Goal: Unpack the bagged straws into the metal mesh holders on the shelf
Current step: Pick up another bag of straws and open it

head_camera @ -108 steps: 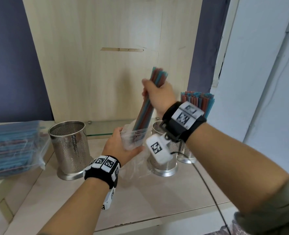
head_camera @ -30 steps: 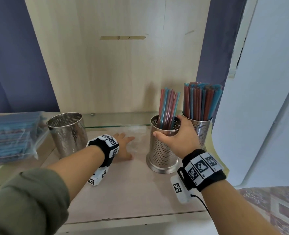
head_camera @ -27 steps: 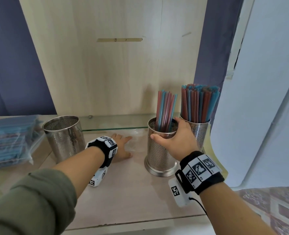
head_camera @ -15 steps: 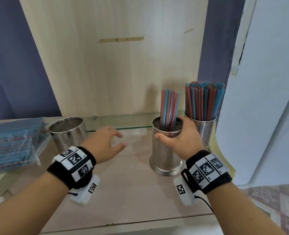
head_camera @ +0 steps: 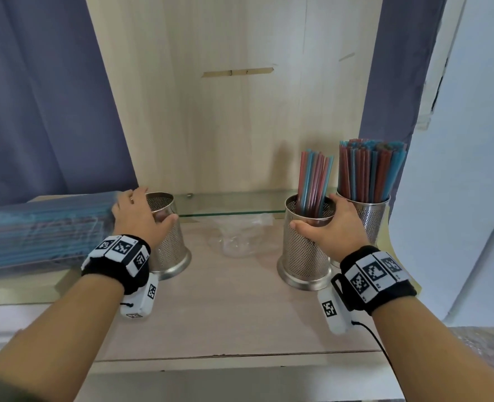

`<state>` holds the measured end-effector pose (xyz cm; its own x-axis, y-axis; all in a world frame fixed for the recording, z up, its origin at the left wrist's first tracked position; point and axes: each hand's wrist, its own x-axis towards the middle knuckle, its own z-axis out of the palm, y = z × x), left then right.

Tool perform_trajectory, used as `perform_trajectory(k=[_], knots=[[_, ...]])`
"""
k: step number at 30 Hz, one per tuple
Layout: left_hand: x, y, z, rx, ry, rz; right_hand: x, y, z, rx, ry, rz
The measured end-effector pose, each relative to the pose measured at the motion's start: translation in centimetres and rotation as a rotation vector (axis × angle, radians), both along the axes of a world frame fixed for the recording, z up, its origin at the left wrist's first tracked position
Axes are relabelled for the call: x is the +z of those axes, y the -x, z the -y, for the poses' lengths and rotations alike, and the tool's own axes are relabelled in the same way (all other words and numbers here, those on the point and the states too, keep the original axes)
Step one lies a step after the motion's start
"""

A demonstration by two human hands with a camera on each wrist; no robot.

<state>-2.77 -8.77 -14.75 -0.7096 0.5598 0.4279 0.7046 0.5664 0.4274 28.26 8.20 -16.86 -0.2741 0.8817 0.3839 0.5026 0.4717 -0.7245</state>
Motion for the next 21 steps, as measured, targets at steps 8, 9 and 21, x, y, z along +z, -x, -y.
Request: perform_trajectory(k=[8, 9, 21], knots=[[2.2, 1.2, 5.2, 0.033, -0.023, -0.274, 0.0, -0.2, -0.1, 0.011, -0.016, -0.004], [2.1, 1.7, 5.8, 0.072, 0.101, -0.226, 0.0, -0.2, -0.2, 0.015, -0.013, -0.004], [2.5, 3.5, 6.6, 0.333, 0.432, -0.265, 0.1, -0.4, 0.2, 0.061, 0.024, -0.017]])
